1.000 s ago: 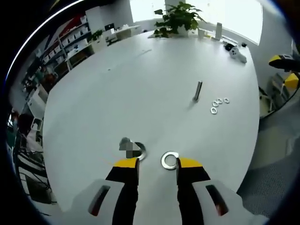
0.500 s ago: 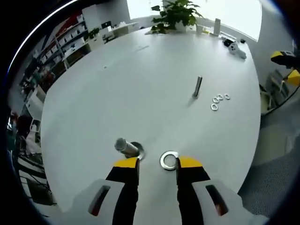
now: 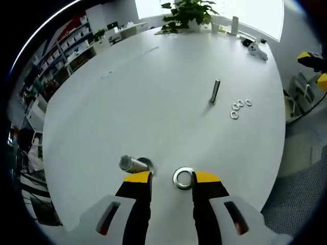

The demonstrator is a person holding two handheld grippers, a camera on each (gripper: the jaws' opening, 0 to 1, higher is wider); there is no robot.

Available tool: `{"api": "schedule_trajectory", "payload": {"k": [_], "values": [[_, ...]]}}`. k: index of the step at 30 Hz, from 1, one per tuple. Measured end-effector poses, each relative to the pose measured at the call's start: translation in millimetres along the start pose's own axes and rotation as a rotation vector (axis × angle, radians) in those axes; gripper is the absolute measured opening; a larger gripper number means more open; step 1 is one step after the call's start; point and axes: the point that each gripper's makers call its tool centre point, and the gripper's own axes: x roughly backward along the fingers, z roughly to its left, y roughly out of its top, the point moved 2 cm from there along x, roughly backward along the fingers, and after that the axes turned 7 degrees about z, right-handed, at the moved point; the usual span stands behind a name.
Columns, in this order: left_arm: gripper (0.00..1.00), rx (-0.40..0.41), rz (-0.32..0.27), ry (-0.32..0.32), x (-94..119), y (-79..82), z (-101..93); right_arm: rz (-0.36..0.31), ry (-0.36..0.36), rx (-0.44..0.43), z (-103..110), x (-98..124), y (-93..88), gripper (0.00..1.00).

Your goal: Place the washer onto the threaded stud by aligning its center hole with the stud, sliding it down to the base, and recovering from edge contact or off-axis alignment until the washer reaches the visible bottom stop.

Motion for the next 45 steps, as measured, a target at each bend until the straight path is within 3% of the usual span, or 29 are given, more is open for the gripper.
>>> {"api": "schedule_trajectory", "payload": {"k": [8,20,39,45], "values": [[0.29,-0.013,0.023,-0.009,-7,-0.5,-1.0,-0.006,0.001,-0.004,-1,0,0.6,0.39],[0.29,-0.051,0.115,-0.078,-30,-9.0,-12.6,-0.013,-0.004,-0.01,-2,1,1.4,0.39],[0.28,-0.083,0.172,-0.125,-31,-10.9,-12.3,-0.019,-0.003,-0.012,-2,1,2.6,0.39],[0.26,-0.166,0.197,-0.132,-31,-10.9,-18.4,-0.021,-0.008,-0.015,-2,2,2.8,0.39]]}}
